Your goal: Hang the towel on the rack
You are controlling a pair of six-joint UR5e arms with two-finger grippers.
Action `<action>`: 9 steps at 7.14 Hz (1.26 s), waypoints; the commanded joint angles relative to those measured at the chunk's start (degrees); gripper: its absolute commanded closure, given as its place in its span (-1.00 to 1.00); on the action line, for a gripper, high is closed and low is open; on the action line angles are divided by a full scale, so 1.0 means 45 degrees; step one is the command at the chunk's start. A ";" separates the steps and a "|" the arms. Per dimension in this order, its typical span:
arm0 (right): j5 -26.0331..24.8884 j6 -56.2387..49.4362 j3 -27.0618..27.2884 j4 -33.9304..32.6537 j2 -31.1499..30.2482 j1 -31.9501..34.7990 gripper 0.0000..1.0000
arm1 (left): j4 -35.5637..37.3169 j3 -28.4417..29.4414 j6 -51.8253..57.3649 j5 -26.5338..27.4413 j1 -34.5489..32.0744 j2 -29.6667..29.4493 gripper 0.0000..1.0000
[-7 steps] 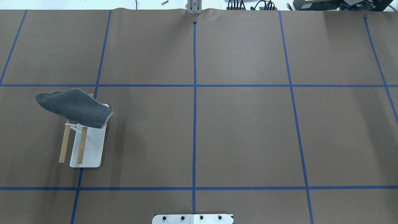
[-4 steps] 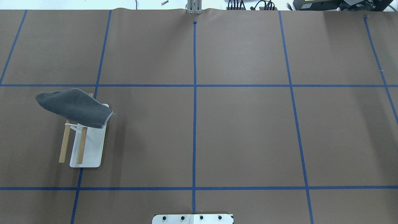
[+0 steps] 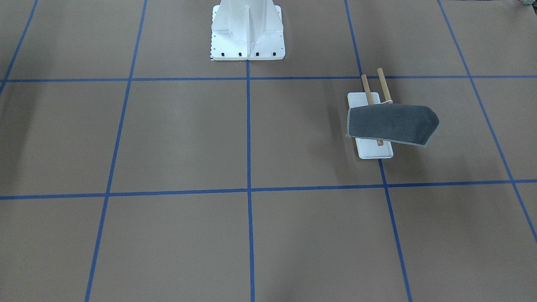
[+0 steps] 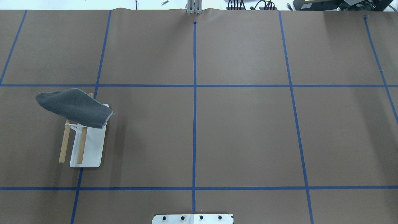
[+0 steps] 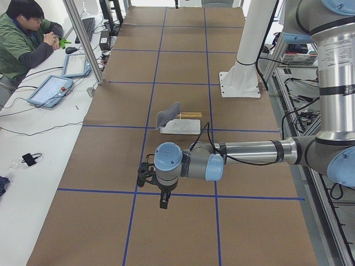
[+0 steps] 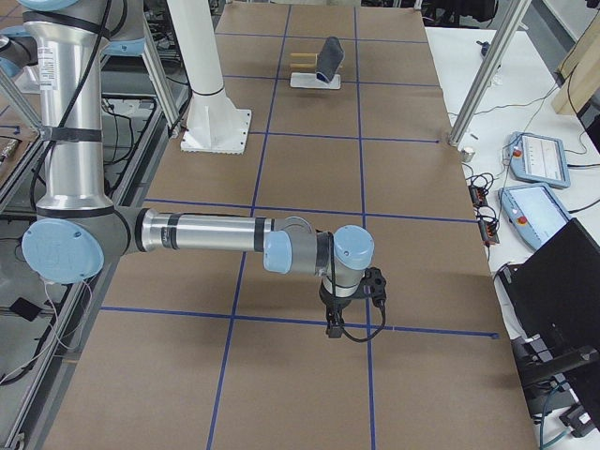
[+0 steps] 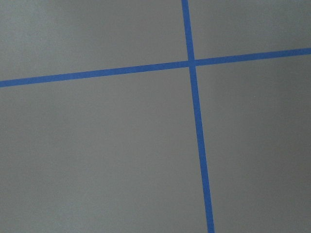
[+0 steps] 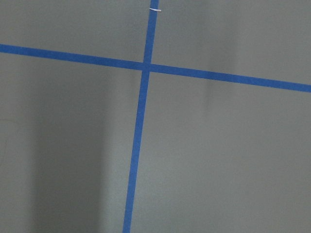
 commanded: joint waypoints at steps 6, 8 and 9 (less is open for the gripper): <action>0.0008 -0.0191 0.0002 0.0000 -0.0058 -0.0027 -1.00 | 0.0027 0.0020 0.0000 0.0059 0.0002 0.0116 -0.98; 0.0008 -0.0191 0.0002 0.0000 -0.0116 -0.0027 -1.00 | 0.0027 0.0020 0.0000 0.0059 0.0002 0.0137 -0.98; 0.0008 -0.0191 -0.0017 0.0000 -0.0136 -0.0027 -1.00 | 0.0027 0.0020 0.0000 0.0059 0.0002 0.0137 -0.98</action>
